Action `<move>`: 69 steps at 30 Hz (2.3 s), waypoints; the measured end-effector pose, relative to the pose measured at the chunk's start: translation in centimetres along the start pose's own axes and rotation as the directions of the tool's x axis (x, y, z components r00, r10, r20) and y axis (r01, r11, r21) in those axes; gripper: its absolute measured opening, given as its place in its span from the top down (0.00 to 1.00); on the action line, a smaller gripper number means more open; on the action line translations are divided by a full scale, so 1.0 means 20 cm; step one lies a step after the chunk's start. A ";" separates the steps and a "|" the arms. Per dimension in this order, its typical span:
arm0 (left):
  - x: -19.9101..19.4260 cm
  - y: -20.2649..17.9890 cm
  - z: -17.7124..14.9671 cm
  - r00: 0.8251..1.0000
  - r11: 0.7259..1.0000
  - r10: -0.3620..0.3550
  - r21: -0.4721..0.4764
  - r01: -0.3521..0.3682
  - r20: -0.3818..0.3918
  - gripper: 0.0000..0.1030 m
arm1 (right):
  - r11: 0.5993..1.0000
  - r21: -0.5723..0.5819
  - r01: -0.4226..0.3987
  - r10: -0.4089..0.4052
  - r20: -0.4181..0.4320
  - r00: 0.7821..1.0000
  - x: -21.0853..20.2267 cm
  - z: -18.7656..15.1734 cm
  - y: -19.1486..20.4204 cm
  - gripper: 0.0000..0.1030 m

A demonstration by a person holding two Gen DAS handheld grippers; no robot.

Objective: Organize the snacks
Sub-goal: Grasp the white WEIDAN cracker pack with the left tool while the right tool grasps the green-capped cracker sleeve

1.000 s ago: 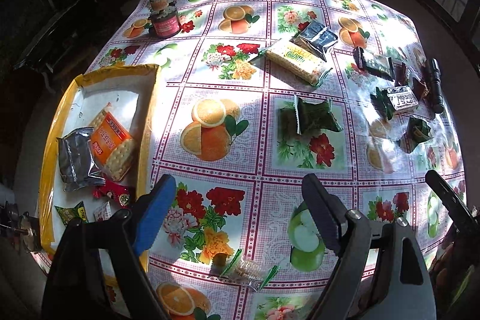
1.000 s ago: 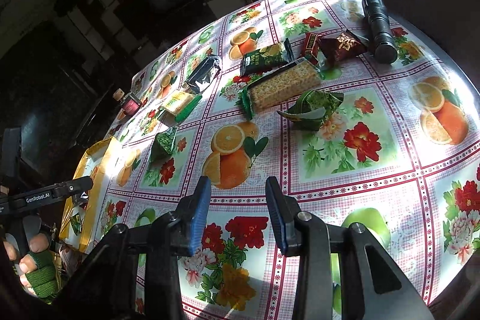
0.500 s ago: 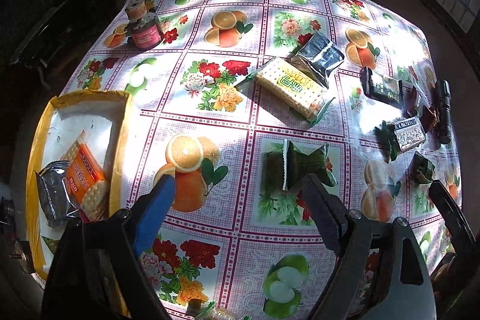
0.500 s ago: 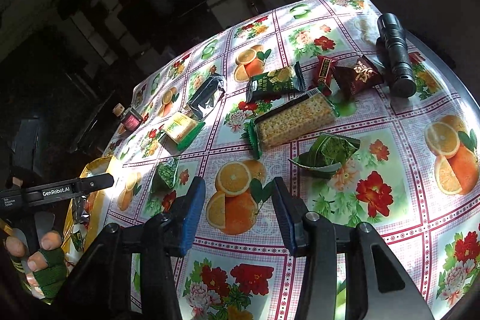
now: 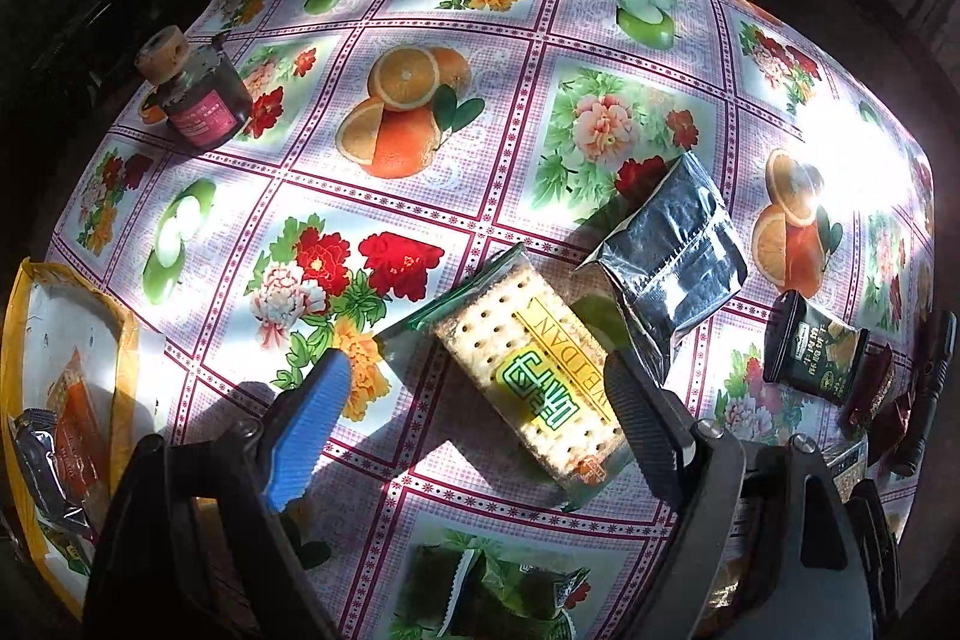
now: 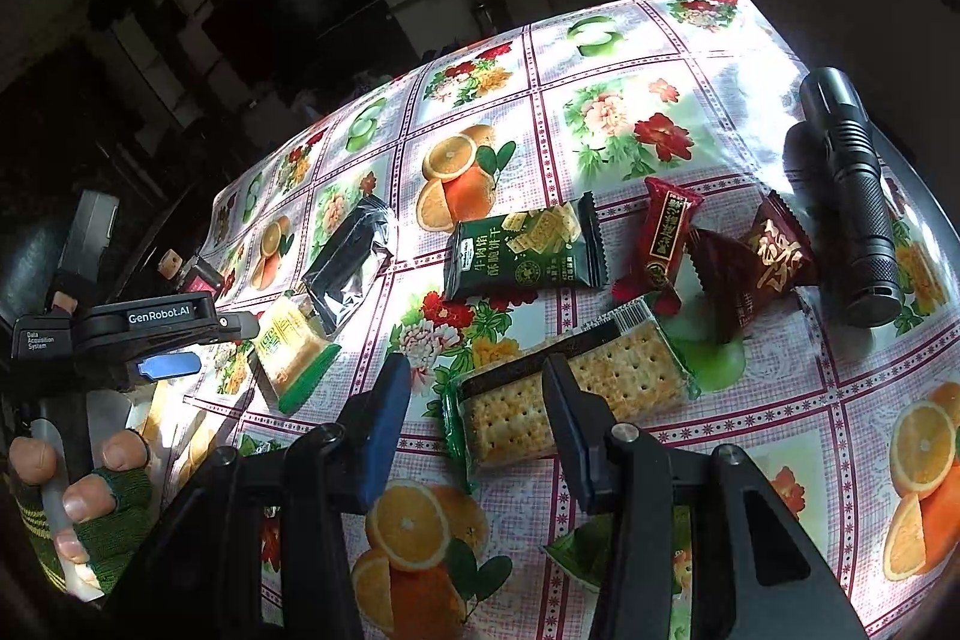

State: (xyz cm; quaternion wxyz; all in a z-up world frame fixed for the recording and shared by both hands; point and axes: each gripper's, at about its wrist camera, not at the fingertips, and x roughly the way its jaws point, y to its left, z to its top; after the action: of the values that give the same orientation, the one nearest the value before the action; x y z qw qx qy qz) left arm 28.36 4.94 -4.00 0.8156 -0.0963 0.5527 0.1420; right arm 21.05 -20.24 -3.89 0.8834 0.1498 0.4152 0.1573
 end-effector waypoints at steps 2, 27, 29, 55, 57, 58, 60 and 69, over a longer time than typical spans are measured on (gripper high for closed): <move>0.06 -0.04 0.01 1.000 1.000 -0.008 0.014 0.008 -0.030 0.17 | 1.000 -0.007 0.011 -0.011 -0.007 1.000 0.04 0.02 -0.01 0.56; 0.09 0.34 -0.16 0.998 0.980 0.013 0.201 0.000 -0.062 0.10 | 0.925 -0.351 -0.149 0.025 -0.333 0.943 -0.01 -0.23 0.17 0.34; 0.09 0.29 -0.14 0.999 0.972 0.007 0.236 0.004 -0.046 0.10 | 0.903 -0.392 -0.174 0.030 -0.347 0.937 -0.05 -0.26 0.20 0.31; 0.06 -0.06 -0.17 0.999 0.895 -0.048 0.443 0.047 -0.009 0.28 | 0.655 -0.723 -0.222 -0.249 -0.483 0.839 -0.04 -0.51 0.28 0.15; 0.06 -0.07 -0.17 0.999 0.886 -0.039 0.463 0.031 0.007 0.28 | 0.661 -0.719 -0.217 -0.266 -0.494 0.828 -0.04 -0.50 0.24 0.15; 0.05 -0.07 -0.18 0.999 0.884 -0.036 0.467 0.026 0.012 0.29 | 0.668 -0.714 -0.209 -0.268 -0.493 0.828 -0.05 -0.49 0.21 0.15; 0.04 -0.07 -0.20 0.999 0.885 -0.037 0.464 0.026 0.015 0.32 | 0.698 -0.690 -0.193 -0.252 -0.489 0.835 -0.05 -0.47 0.17 0.16; -0.03 0.06 -0.38 0.999 0.898 -0.052 0.438 0.045 0.005 0.40 | 0.870 -0.461 -0.175 -0.061 -0.452 0.890 -0.03 -0.33 0.16 0.29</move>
State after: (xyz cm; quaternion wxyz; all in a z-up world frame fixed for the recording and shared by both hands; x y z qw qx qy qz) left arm 21.02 3.56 -6.25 0.8241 0.0770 0.5612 -0.0054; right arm 15.00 -16.63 -6.21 0.7656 -0.1072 0.5508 0.3146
